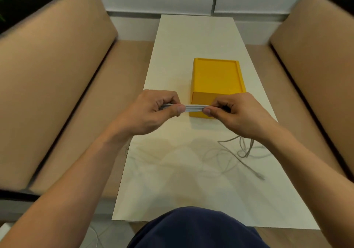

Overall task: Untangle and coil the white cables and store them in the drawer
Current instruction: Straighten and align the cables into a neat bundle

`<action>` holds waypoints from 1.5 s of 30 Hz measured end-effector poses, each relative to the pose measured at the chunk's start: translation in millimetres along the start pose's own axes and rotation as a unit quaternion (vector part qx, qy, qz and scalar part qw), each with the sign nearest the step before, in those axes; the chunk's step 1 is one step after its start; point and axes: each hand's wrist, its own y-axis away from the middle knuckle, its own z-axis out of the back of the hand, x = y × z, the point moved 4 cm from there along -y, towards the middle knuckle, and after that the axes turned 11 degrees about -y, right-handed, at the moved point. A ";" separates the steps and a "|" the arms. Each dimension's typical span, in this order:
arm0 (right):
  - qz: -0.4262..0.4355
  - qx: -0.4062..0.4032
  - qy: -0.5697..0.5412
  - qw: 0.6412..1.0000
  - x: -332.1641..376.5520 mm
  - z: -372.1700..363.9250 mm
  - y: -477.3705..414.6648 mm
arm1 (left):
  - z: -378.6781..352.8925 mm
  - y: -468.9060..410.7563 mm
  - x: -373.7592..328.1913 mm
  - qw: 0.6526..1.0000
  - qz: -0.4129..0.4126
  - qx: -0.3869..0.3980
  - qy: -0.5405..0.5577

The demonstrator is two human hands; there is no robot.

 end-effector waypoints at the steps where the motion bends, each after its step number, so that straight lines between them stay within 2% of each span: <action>1: 0.009 0.002 -0.001 1.000 3.2 -0.5 1.7 | 1.3 0.0 5.1 1.000 0.010 0.001 -0.009; 5: 0.029 0.062 -0.072 0.995 16.6 -0.9 9.8 | -1.1 1.9 16.8 0.998 0.039 0.034 -0.024; 8: 0.017 0.077 -0.111 0.991 17.4 2.0 10.9 | 0.7 3.0 14.8 0.998 0.045 0.044 -0.026; 12: -0.008 0.059 -0.055 0.997 7.5 4.5 5.6 | 5.7 6.3 8.3 0.994 0.054 0.079 -0.045; 15: -0.018 0.038 -0.014 0.999 3.1 2.3 4.9 | 7.9 9.3 4.2 0.987 0.065 0.135 -0.057; 18: 0.020 0.047 -0.039 0.998 12.2 0.7 9.8 | 7.3 10.5 7.1 0.974 0.086 0.202 -0.050; 22: 0.006 0.056 -0.117 0.992 16.1 4.2 15.1 | -3.8 8.9 2.3 0.964 0.086 0.252 0.020; 27: 0.004 0.038 -0.099 0.994 14.8 6.9 20.3 | -28.6 -4.3 -29.7 0.978 0.023 0.205 0.036; 31: -0.004 0.025 -0.092 0.995 11.8 11.7 24.7 | -35.2 -9.1 -37.2 0.984 0.015 0.179 0.022; 36: -0.095 0.151 -0.144 0.973 -1.9 8.9 31.7 | -22.1 -14.0 -37.0 0.987 0.007 0.158 -0.039; 37: -0.108 0.156 -0.146 0.971 -3.7 9.5 32.6 | -20.3 -14.3 -36.5 0.985 0.011 0.162 -0.052; 41: -0.097 0.099 -0.115 0.984 -3.4 15.2 29.5 | -22.9 -13.8 -34.2 0.980 0.023 0.175 -0.095; 45: -0.078 0.116 -0.132 0.981 2.6 18.3 32.5 | -19.0 -12.6 -31.5 0.986 0.034 0.160 -0.036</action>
